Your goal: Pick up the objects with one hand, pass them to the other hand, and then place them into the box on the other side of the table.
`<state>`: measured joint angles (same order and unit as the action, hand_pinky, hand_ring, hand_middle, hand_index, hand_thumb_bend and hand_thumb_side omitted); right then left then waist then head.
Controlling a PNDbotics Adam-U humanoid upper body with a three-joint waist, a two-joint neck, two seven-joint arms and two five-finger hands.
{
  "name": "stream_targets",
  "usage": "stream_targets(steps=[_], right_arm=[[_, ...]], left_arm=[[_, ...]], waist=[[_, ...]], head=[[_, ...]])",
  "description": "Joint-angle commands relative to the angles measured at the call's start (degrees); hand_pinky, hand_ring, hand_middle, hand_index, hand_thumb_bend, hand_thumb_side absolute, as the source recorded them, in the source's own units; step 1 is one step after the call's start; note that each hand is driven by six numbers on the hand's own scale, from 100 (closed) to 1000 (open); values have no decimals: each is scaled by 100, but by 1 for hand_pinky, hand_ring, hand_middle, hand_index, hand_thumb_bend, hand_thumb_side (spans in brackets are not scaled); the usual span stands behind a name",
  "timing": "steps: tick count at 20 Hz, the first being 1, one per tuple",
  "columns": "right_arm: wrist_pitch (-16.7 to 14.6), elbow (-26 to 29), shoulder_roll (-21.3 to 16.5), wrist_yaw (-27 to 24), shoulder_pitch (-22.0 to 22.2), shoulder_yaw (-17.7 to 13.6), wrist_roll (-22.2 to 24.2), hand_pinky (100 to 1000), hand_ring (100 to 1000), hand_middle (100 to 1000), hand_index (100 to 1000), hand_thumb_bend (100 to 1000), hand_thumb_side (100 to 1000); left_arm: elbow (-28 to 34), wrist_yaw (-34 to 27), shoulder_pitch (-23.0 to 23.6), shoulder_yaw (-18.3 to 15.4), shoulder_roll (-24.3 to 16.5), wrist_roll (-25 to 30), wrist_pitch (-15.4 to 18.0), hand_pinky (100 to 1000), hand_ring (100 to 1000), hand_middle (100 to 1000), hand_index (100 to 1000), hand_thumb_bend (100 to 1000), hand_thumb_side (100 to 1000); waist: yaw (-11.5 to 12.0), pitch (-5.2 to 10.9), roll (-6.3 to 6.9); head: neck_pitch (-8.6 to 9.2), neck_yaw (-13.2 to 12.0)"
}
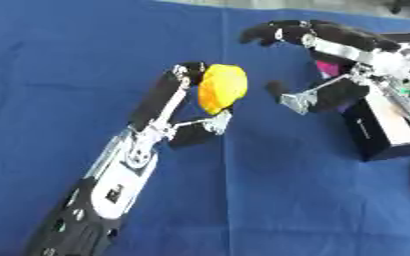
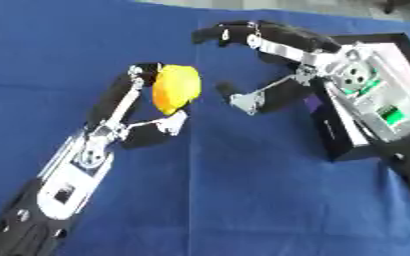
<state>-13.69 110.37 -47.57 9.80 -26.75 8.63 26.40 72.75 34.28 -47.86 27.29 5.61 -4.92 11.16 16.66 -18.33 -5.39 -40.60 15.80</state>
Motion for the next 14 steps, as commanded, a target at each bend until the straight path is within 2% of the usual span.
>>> stream_targets(steps=[1,8,14], right_arm=[[1,-30,-98,123,-119,-35,24,904,1000,904,997,100,245],[11,-146,-44,509,-224,-8,-38,908,1000,900,996,100,259],[-41,5,-27,317,-191,52,287,917,1000,916,1000,100,258]], left_arm=[[51,-26,-92,-55,109,-52,19,781,561,547,491,100,389],[1,5,-60,-119,191,-127,30,780,560,547,491,100,394],[-149,160,-56,-201,200,-195,27,778,559,547,490,100,382]], waist=[[9,26,-70],[87,6,-92],[73,-2,-102]], head=[[69,75],[76,185],[98,135]])
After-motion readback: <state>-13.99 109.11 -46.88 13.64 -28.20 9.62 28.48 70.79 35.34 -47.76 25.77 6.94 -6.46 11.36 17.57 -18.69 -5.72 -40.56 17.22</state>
